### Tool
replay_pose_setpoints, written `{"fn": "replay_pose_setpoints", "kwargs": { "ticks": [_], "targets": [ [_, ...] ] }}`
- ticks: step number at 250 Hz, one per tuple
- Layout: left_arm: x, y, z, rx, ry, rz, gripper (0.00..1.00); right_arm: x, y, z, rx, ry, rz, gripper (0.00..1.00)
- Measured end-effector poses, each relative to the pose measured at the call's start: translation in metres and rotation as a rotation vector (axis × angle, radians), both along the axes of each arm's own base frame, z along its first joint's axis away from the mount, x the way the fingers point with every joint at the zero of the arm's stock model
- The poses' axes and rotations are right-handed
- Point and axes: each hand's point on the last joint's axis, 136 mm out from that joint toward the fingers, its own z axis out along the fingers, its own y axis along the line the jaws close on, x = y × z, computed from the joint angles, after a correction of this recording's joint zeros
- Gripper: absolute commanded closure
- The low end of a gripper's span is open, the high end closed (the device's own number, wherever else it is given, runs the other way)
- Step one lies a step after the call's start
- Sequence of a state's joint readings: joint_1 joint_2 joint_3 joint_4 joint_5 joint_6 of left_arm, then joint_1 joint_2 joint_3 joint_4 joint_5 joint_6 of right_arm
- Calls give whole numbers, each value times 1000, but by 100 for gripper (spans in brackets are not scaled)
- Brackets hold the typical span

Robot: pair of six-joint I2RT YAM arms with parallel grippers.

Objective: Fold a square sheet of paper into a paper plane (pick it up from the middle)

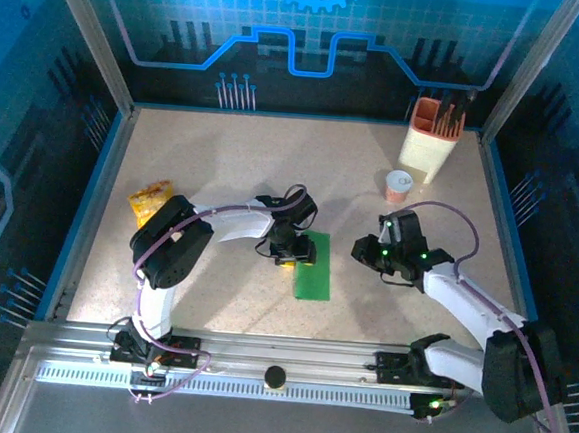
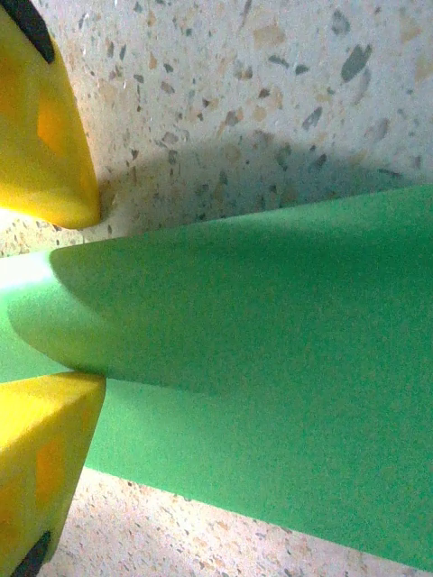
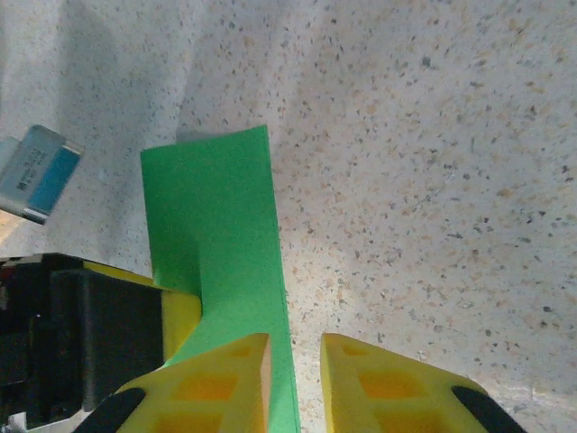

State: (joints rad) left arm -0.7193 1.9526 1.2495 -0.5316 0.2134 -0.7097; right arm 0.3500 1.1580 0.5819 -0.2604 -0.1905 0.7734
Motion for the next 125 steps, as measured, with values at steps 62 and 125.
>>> {"fn": "replay_pose_setpoints", "kwargs": {
  "ticks": [62,125],
  "targets": [
    [0,0,-1,3,4,-2,50,-1,4,-8,-5,24,15,75],
    [0,0,-1,10,11,-1,50,-2,9,-13,0,48,29,75]
  ]
}}
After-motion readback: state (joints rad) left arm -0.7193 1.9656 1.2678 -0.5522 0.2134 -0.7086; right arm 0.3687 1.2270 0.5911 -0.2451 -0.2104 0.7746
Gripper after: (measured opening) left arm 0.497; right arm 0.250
